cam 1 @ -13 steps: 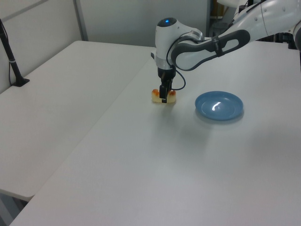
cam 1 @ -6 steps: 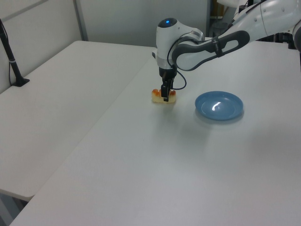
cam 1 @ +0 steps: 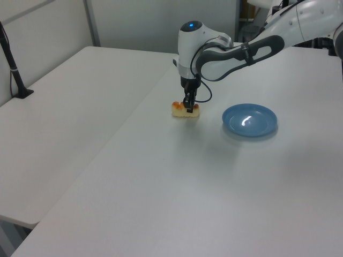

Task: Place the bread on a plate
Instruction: 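Lift the bread roll and carry it toward the blue plate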

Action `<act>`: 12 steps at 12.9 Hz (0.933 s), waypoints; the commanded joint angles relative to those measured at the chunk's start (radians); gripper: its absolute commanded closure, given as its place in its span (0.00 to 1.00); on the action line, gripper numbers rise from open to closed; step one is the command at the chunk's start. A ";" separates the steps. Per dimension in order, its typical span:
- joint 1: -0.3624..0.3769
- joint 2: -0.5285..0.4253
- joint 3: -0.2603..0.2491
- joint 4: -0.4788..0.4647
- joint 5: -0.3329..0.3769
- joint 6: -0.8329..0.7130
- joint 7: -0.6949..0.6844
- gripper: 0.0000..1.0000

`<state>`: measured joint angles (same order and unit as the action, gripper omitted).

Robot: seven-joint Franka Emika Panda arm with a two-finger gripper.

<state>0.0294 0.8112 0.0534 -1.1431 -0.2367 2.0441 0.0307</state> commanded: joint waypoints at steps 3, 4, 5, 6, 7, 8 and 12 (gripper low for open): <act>-0.006 -0.142 -0.001 -0.102 -0.001 -0.013 0.015 0.73; -0.006 -0.183 0.002 -0.140 -0.004 -0.030 0.011 0.72; -0.009 -0.234 0.003 -0.195 -0.006 -0.032 0.009 0.72; -0.015 -0.300 0.006 -0.255 -0.003 -0.036 -0.001 0.72; -0.020 -0.384 0.006 -0.330 -0.001 -0.053 -0.006 0.72; -0.022 -0.461 0.006 -0.371 0.010 -0.118 -0.003 0.72; -0.046 -0.694 0.005 -0.490 0.096 -0.312 -0.048 0.72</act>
<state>-0.0084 0.2877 0.0539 -1.4482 -0.1665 1.7277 0.0048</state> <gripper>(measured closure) 0.718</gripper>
